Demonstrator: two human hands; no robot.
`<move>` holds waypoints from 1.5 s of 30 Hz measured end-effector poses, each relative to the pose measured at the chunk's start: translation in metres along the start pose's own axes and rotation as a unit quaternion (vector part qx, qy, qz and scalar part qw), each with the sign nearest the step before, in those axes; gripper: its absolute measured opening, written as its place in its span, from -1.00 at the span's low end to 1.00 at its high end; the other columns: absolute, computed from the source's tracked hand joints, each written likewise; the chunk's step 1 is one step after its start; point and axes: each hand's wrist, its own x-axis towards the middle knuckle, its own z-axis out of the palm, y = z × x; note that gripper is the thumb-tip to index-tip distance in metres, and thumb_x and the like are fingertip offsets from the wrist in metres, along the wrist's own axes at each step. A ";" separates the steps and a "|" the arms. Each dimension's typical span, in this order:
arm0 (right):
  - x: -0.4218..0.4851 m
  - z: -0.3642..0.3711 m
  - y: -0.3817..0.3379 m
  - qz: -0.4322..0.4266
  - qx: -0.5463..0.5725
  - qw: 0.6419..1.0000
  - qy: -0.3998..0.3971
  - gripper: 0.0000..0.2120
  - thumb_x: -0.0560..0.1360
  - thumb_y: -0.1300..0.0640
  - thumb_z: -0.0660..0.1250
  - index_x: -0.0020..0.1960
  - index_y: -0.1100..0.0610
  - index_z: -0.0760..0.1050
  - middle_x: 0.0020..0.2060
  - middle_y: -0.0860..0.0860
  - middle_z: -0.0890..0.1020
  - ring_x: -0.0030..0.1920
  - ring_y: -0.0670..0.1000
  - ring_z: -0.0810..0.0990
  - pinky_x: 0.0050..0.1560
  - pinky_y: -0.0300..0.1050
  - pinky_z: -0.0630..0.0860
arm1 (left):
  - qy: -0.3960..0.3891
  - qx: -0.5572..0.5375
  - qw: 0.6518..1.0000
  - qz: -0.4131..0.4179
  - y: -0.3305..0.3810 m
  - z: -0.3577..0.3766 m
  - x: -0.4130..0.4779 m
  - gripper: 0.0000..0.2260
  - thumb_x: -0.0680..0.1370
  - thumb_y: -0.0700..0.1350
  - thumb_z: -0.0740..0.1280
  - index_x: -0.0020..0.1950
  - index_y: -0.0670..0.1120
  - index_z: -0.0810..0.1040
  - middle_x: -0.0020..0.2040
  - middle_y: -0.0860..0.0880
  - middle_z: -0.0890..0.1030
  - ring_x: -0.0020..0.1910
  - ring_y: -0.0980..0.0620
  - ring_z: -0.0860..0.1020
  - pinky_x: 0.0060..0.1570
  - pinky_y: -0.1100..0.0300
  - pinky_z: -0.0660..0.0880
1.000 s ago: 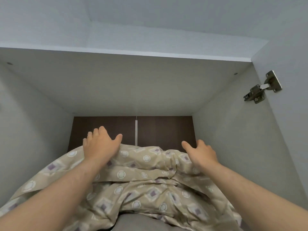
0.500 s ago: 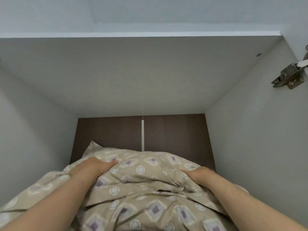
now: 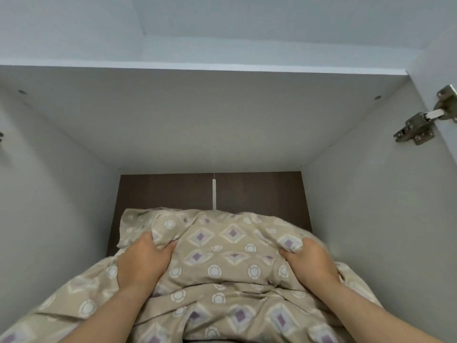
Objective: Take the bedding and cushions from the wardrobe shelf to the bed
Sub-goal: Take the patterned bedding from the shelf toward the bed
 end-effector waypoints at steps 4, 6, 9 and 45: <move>-0.014 -0.037 -0.026 -0.043 -0.002 0.997 0.062 -0.59 0.40 -0.27 0.37 -0.22 0.05 0.36 -0.23 0.02 0.57 -0.21 0.12 0.49 -0.22 -0.04 0.37 | 0.024 -0.103 0.994 -0.025 0.000 -0.023 0.009 -0.57 0.37 0.30 0.38 -0.22 -0.04 0.38 -0.31 0.02 0.47 -0.28 -0.09 0.46 -0.24 0.06 0.43; -0.021 -0.050 -0.036 -0.061 -0.007 0.994 0.086 -0.58 0.40 -0.27 0.38 -0.24 0.04 0.34 -0.30 -0.03 0.52 -0.23 0.12 0.48 -0.24 -0.03 0.35 | 0.032 -0.148 0.988 -0.030 0.000 -0.031 0.010 -0.58 0.35 0.29 0.41 -0.24 -0.02 0.37 -0.31 0.03 0.47 -0.28 -0.09 0.46 -0.24 0.05 0.44; -0.033 -0.073 -0.051 -0.080 -0.008 0.991 0.106 -0.58 0.39 -0.27 0.39 -0.25 0.04 0.33 -0.32 -0.07 0.48 -0.21 0.12 0.49 -0.22 -0.02 0.37 | 0.045 -0.190 0.980 -0.035 0.001 -0.045 0.010 -0.55 0.33 0.31 0.42 -0.17 -0.05 0.42 -0.26 0.01 0.51 -0.23 -0.11 0.49 -0.19 0.00 0.49; -0.383 -0.409 -0.088 -0.055 -0.075 0.993 0.070 -0.58 0.38 -0.26 0.37 -0.20 0.10 0.41 -0.25 0.05 0.59 -0.19 0.19 0.54 -0.14 0.09 0.52 | -0.038 -0.203 0.975 -0.078 0.054 -0.416 -0.236 -0.57 0.34 0.31 0.39 -0.11 -0.02 0.45 -0.19 0.02 0.54 -0.19 -0.09 0.50 -0.17 0.01 0.49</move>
